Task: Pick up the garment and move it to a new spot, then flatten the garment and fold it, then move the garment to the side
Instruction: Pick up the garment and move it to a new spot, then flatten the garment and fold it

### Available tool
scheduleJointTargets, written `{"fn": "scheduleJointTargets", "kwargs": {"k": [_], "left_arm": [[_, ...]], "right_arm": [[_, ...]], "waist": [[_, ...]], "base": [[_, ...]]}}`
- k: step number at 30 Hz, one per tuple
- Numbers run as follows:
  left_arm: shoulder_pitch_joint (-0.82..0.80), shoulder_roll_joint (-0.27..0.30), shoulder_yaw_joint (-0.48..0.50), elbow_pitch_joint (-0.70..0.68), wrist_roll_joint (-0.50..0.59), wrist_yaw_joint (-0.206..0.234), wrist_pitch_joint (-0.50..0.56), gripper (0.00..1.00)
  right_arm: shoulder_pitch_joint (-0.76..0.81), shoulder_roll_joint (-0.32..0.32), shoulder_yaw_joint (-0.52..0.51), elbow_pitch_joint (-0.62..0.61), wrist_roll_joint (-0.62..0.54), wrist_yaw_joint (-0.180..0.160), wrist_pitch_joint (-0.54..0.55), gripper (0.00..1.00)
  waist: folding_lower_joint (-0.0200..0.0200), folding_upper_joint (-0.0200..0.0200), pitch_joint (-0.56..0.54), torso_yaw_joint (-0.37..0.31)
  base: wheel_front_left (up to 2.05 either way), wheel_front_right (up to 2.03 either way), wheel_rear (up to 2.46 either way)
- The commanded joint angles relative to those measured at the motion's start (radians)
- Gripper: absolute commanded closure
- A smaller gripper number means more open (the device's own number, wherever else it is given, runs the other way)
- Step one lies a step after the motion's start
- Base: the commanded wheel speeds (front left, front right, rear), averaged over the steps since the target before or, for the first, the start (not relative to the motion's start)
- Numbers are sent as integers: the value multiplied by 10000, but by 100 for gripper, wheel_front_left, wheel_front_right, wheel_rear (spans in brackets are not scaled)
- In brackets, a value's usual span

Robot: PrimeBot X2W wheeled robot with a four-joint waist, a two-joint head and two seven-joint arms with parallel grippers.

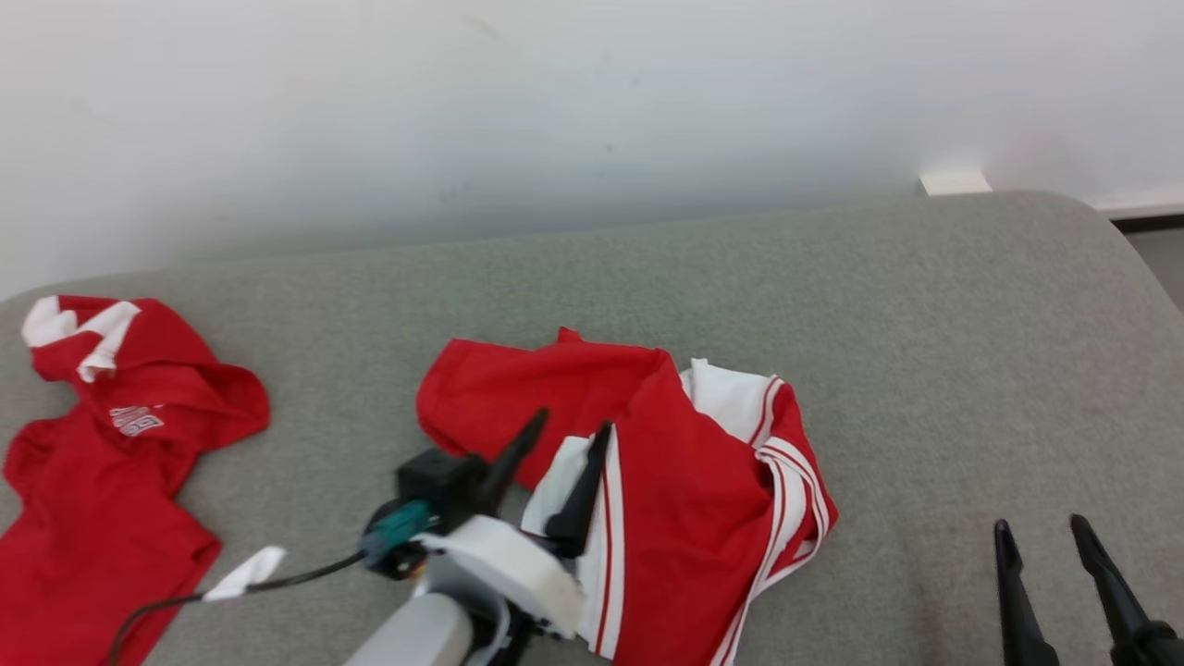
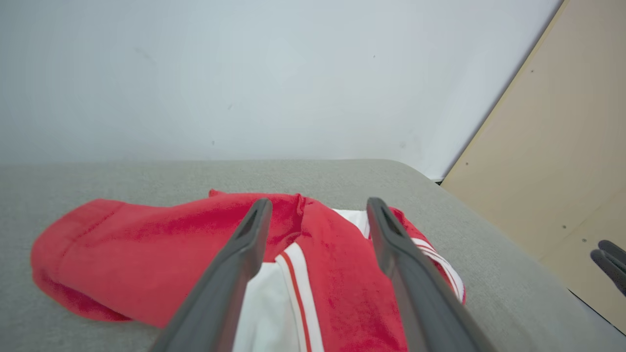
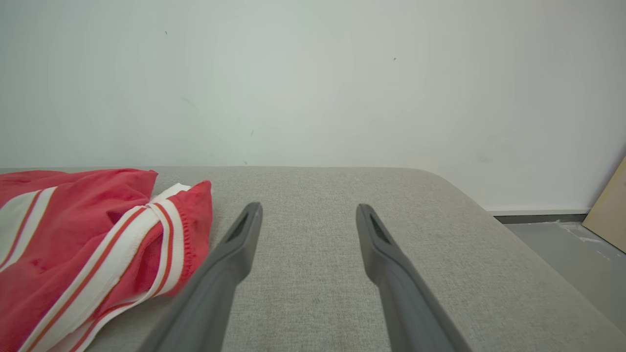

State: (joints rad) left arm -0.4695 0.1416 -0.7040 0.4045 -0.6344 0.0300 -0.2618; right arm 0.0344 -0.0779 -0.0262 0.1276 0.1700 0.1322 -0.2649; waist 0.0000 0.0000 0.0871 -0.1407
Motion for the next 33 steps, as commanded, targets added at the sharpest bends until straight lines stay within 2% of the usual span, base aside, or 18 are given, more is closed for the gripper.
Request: {"fn": "scheduleJointTargets", "kwargs": {"k": [1,5,9,13,20,27,33], "left_arm": [[352,155,355,-319,311,144,-26,0],[1578,444,1627,-1194,1146,555,-24,0],[2835,450,2754,-1728,1855,613,-27,0],[3937,188,3676,-1881,2462,379,-28,0],[5197,-373,4843,-1957,3395,-359,-27,0],[5574,-752,5476,-1857,4015,-978,-28,0],[5535,-851,5766,-1808,4245,-1197,-30,0]], "right_arm": [[212,-100,-149,-62,-31,-28,8,0],[470,-208,-338,-130,-171,-28,8,0],[650,-283,-395,-146,-234,-28,8,0],[744,-270,-426,-145,-224,-28,8,0],[988,-119,-488,31,-89,-28,8,0],[1088,-6,-390,248,-69,-28,8,0],[1042,13,-270,302,-61,-28,8,0]], "waist": [[0,0,-283,290],[0,0,-569,599],[0,0,-771,867],[0,0,-901,1066],[0,0,-1170,1291],[0,0,-1254,1368],[0,0,-1296,1321]], "base": [[0,0,0],[0,0,0],[0,0,0],[0,0,0],[0,0,0],[0,0,0],[0,0,0]]}}
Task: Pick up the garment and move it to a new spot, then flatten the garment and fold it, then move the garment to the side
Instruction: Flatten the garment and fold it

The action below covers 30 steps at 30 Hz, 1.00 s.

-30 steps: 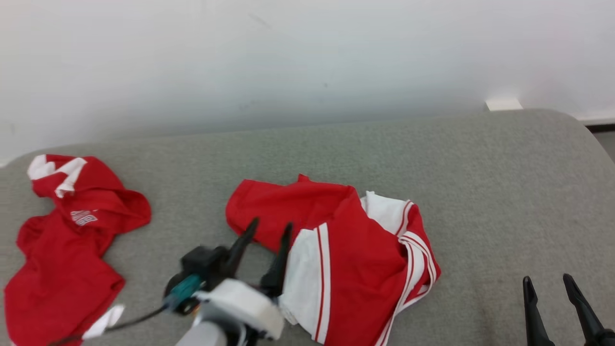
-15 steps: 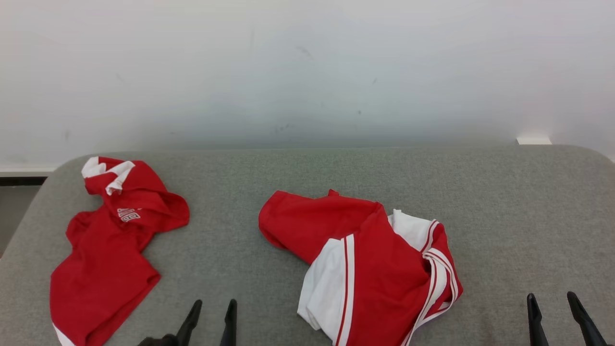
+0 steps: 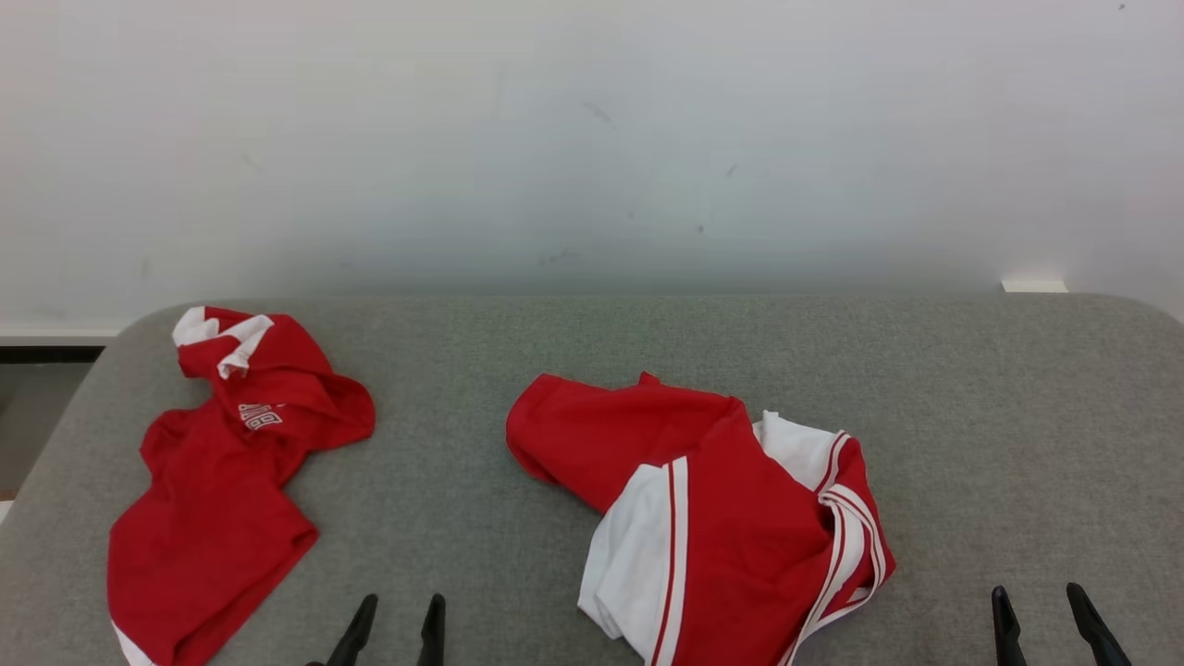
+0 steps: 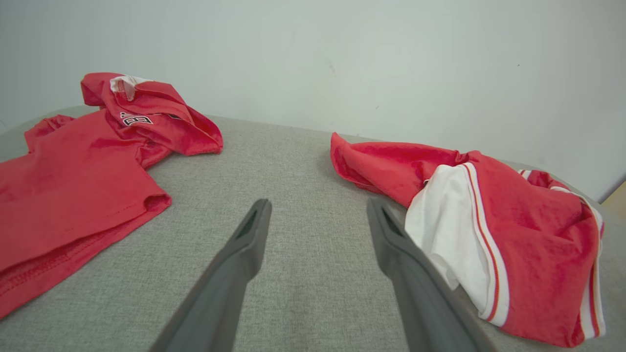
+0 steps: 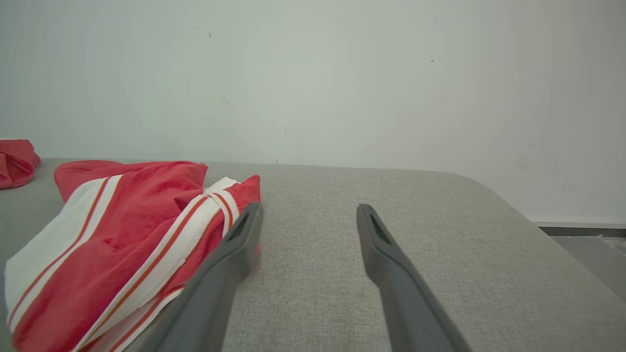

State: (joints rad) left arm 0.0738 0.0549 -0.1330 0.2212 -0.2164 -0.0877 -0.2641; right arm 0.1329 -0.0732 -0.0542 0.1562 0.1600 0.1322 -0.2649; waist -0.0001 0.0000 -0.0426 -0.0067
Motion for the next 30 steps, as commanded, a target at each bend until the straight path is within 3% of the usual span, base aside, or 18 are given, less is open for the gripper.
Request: {"fn": "scheduleJointTargets", "kwargs": {"k": [1,8,14,20,30], "left_arm": [[89,9,93,19,91,-51,-5,0],[-268,-30,90,-86,178,-188,-5,0],[-1284,-29,-607,190,230,-340,-6,0],[-2444,155,-1408,1933,128,-423,51,0],[-3357,532,-2398,4619,-794,-418,1117,0]], "right_arm": [[37,-34,30,22,39,-28,8,0],[-139,-71,169,8,54,-28,8,0],[-409,-119,354,-75,70,-28,8,0],[-515,-57,526,-56,93,-28,8,0],[-454,-11,399,2,117,-28,8,0]], "waist": [[1,0,4,-35],[1,0,89,-234],[1,0,262,-792],[1,0,423,-1641],[1,0,724,-2734]], "base": [[0,0,0],[0,0,0],[0,0,0],[0,0,0],[0,0,0]]}}
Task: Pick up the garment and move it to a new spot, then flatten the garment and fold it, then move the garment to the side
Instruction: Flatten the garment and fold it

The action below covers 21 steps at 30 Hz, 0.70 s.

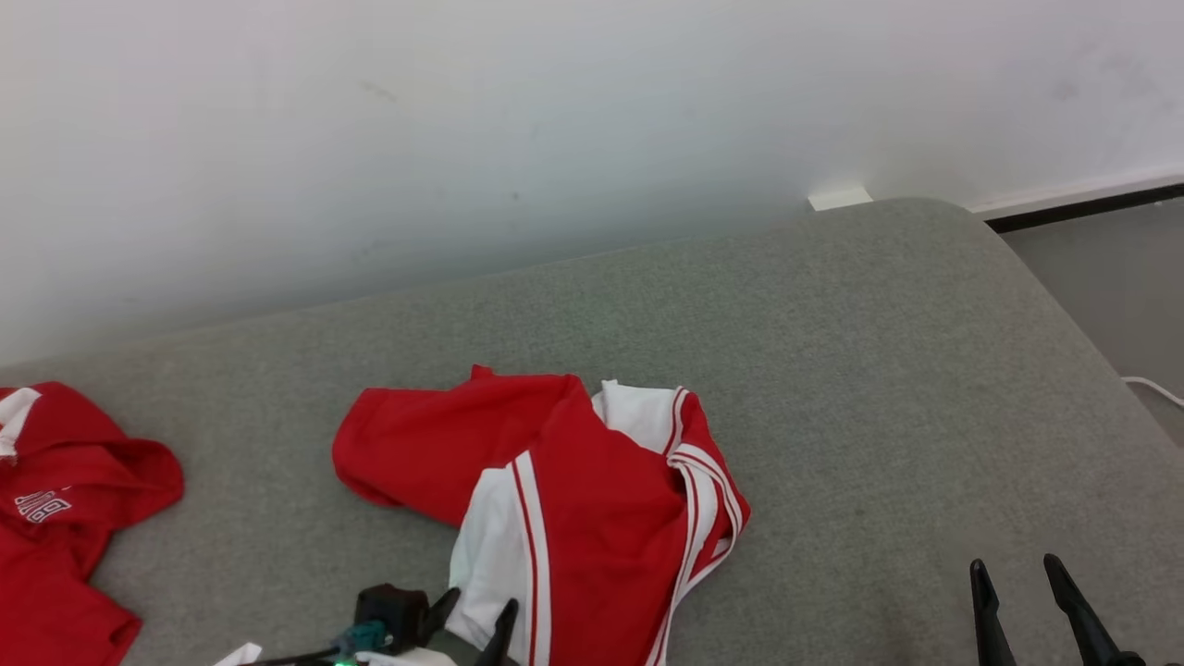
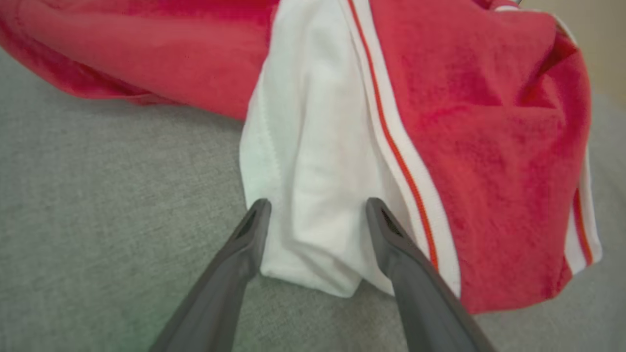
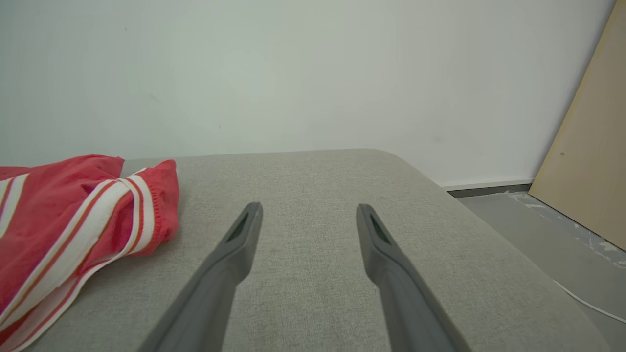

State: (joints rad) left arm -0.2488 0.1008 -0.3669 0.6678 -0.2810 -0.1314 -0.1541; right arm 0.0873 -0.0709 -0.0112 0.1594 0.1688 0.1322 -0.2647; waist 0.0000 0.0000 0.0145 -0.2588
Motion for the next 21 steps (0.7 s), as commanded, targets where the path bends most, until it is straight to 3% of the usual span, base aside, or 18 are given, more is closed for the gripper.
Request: {"fn": "scheduleJointTargets", "kwargs": {"k": [1,2,4,12,18,21], "left_arm": [[-198,83,-117,314,-251,19,20,0],[-237,80,-205,486,-304,19,48,23],[-325,34,-497,643,-576,18,-70,100],[-748,-16,-1162,-349,-2707,17,-98,100],[-1690,564,-1318,-2676,-4271,16,477,100],[-2455,731,-913,-3631,-4849,40,925,100]], "right_arm": [[-26,-27,-38,-55,33,-28,6,0],[-57,-21,-44,-67,35,-28,6,0],[-104,-13,-62,-71,48,-28,6,0],[33,15,-234,-37,1,-28,6,0],[94,-2,-178,-17,-26,-28,6,0],[37,-41,-64,30,-42,-28,6,0]], "waist": [[0,0,198,-262],[0,0,232,-297],[0,0,274,-332],[0,0,187,19],[0,0,-178,645],[0,0,-396,921]], "base": [[0,0,0],[0,0,0],[0,0,0],[0,0,0],[0,0,0],[0,0,0]]}}
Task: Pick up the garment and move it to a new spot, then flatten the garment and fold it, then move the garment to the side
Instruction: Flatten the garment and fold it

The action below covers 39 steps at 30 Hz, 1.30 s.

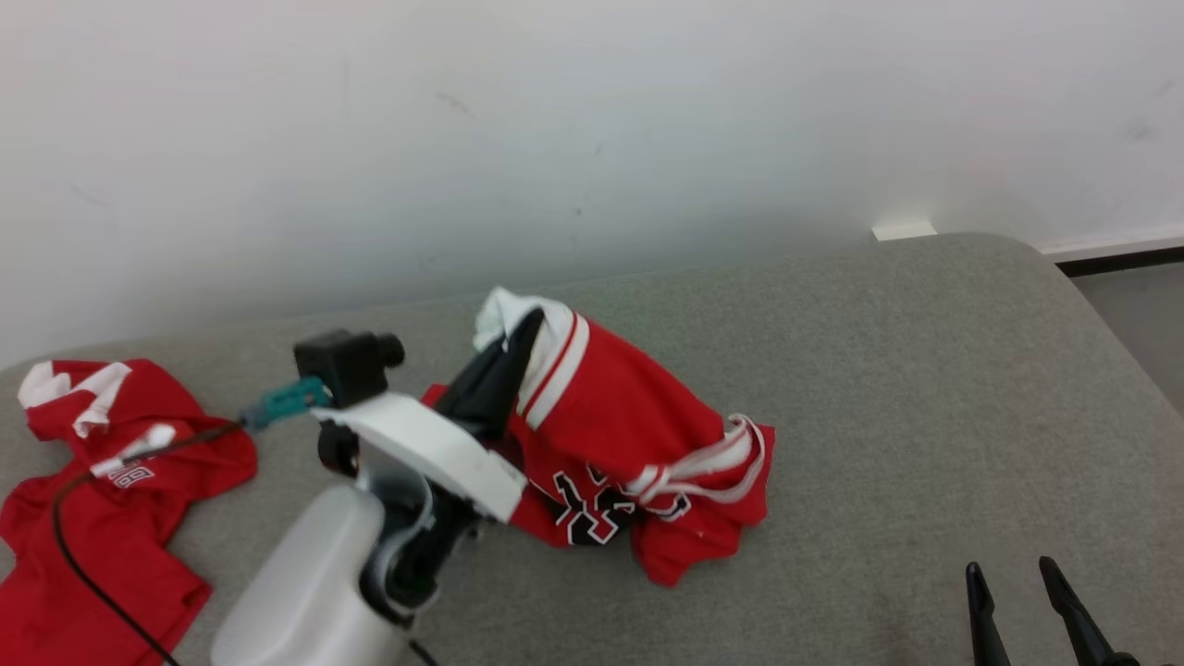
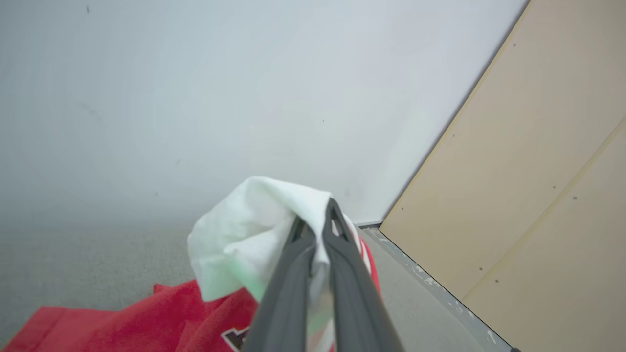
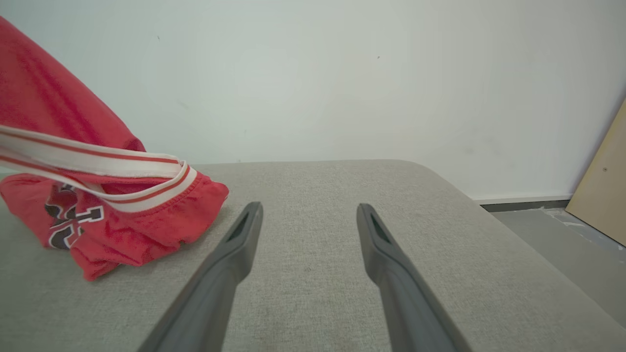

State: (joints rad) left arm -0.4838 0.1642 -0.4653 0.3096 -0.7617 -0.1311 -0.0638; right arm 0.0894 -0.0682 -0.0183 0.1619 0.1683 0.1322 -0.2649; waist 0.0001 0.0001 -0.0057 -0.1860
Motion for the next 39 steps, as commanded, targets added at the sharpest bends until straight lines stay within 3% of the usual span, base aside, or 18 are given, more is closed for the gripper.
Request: {"fn": "scheduleJointTargets", "kwargs": {"k": [1,6,12,18,25,31,32,33,34,35,39], "left_arm": [[-369,128,208,-300,-157,85,183,100],[-1547,191,993,-1221,-662,864,876,100],[-1712,-456,903,-1961,-1060,1948,1714,100],[-393,-971,-507,-2316,-1279,2525,2308,100],[706,-1125,-2520,-2024,-2100,3011,1830,100],[508,-1123,-4410,-1724,-3185,3549,917,98],[439,-1120,-4732,-1673,-3297,3587,772,82],[408,-1119,-4981,-1644,-3483,3637,629,58],[383,-1119,-5227,-1608,-3638,3671,538,22],[329,-1124,-5524,-1556,-3687,3713,469,0],[226,-1124,-6215,-1519,-4283,3699,282,0]], "right_arm": [[-19,-80,57,27,-35,-28,7,0],[-243,-127,300,90,6,-28,8,0],[-268,-150,384,184,32,-28,8,0],[-303,-98,430,231,127,-28,8,0],[-307,-57,537,334,184,-28,8,0],[-427,-14,577,422,197,-28,8,0],[-420,-3,577,445,203,-29,8,0],[-402,3,562,464,190,-29,8,0],[-371,8,542,480,177,-29,8,0],[-341,12,505,495,177,-29,8,0],[-261,25,406,495,138,-29,8,0]], "waist": [[-1,-1,-264,258],[-1,-1,-491,452],[-1,-1,-688,515],[-1,-1,-721,135],[-1,-1,-593,-644],[-1,-1,-346,-1370],[-1,-1,-308,-1457],[-1,-1,-278,-1529],[-1,-1,-254,-1585],[-1,-1,-228,-1628],[-1,-1,-150,-1693]], "base": [[0,0,0],[0,0,0],[0,0,0],[0,0,0],[0,0,0],[0,0,0],[0,0,0],[0,0,0],[0,0,0],[0,0,0],[0,0,0]]}}
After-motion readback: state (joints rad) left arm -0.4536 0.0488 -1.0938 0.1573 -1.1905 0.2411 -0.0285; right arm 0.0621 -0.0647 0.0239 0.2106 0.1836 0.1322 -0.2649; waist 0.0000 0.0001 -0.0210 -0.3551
